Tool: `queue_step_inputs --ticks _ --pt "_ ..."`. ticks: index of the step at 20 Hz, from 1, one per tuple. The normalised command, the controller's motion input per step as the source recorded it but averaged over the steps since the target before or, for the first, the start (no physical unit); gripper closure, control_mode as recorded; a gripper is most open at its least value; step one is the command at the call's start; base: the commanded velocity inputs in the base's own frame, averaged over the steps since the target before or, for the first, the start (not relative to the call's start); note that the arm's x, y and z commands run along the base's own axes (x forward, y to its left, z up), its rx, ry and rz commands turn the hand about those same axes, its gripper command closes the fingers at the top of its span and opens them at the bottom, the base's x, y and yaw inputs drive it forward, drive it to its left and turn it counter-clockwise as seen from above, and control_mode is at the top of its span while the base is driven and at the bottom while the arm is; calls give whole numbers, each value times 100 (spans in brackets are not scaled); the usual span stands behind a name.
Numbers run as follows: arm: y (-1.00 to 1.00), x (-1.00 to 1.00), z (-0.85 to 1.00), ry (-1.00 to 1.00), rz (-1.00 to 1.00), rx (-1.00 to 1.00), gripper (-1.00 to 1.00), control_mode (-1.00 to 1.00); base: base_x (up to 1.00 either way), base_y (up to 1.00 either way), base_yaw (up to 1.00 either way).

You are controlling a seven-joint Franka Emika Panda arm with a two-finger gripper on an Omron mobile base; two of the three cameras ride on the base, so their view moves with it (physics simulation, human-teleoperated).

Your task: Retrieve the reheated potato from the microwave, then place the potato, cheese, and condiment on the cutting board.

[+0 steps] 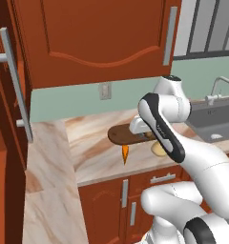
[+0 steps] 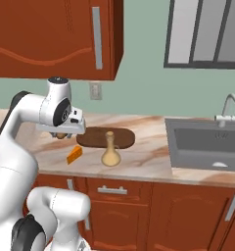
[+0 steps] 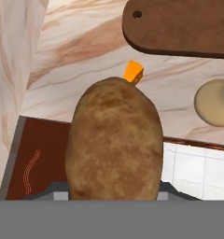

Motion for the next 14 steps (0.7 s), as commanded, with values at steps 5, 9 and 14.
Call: queue_step_inputs --ticks 5,9,14 --pt "0 0 0 0 0 0 100 100 36 5 -2" --pt "0 0 0 0 0 0 100 100 30 13 0" --pt "0 0 0 0 0 0 100 100 37 13 0"
